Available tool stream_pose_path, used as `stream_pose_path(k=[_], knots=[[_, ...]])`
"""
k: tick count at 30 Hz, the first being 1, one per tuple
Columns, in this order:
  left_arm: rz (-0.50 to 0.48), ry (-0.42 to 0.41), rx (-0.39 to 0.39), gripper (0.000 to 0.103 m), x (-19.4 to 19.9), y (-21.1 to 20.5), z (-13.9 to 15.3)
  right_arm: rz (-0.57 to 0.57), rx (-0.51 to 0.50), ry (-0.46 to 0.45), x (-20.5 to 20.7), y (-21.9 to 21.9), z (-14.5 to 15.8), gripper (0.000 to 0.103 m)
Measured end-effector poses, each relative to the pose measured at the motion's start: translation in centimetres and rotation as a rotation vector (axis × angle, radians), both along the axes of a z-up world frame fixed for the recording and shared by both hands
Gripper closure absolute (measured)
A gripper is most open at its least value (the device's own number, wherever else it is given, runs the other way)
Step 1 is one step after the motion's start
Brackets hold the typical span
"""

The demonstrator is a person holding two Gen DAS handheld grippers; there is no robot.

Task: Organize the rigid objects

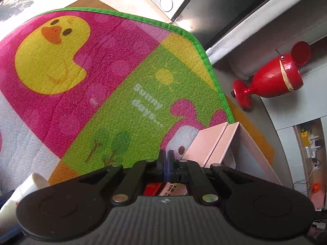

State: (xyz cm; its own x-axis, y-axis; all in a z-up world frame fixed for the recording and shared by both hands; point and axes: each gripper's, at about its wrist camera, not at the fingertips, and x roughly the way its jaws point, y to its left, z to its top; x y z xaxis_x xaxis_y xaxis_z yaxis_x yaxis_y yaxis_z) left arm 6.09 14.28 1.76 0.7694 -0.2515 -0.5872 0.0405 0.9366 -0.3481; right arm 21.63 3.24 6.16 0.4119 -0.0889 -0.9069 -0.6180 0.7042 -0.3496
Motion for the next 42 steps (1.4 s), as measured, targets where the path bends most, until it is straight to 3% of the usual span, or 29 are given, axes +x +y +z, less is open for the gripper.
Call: stream_pose_path(k=[7, 12, 15, 20, 23, 24, 25, 26, 28, 30, 33, 39, 42], knots=[[-0.023, 0.026, -0.019, 0.074, -1.4, -0.3, 0.0, 0.116, 0.198, 0.121, -9.3, -3.5, 2.3, 0.101], [-0.071, 0.067, -0.057, 0.073, -2.8, -1.0, 0.0, 0.157, 0.284, 0.061, -14.5, -5.8, 2.9, 0.1], [-0.036, 0.086, -0.049, 0.074, -3.6, -1.0, 0.0, 0.132, 0.31, -0.014, -15.6, -7.6, 2.0, 0.098], [0.027, 0.05, -0.003, 0.074, -5.1, -0.6, 1.2, 0.026, 0.507, 0.012, -14.7, -11.1, 2.0, 0.098], [0.017, 0.008, 0.049, 0.074, -6.2, -1.3, 2.4, 0.004, 0.548, -0.022, -14.4, -11.7, 1.4, 0.097], [0.004, -0.013, 0.067, 0.074, -6.6, -1.7, 2.7, 0.002, 0.547, -0.053, -14.3, -11.8, 1.2, 0.091], [-0.009, -0.028, 0.081, 0.074, -7.0, -2.1, 3.0, 0.001, 0.551, -0.073, -14.3, -12.0, 1.0, 0.072], [-0.042, -0.049, 0.103, 0.074, -7.5, -2.8, 3.4, -0.006, 0.551, -0.079, -14.1, -12.2, 0.7, 0.061], [-0.109, -0.068, 0.141, 0.074, -8.3, -4.2, 3.8, -0.037, 0.589, -0.034, -13.5, -12.7, -0.2, 0.054], [-0.163, -0.066, 0.176, 0.074, -8.6, -5.7, 3.7, -0.019, 0.601, -0.054, -14.2, -13.1, -0.4, 0.057], [-0.191, -0.056, 0.223, 0.074, -8.7, -7.3, 3.4, 0.003, 0.566, -0.066, -15.9, -13.4, 0.0, 0.081], [-0.146, -0.035, 0.248, 0.074, -7.5, -8.5, 2.0, -0.072, 0.624, -0.067, -20.5, -17.0, 0.0, 0.081], [-0.153, -0.024, 0.267, 0.072, -6.9, -9.3, 1.2, -0.064, 0.644, -0.119, -23.0, -18.1, -0.3, 0.08]])
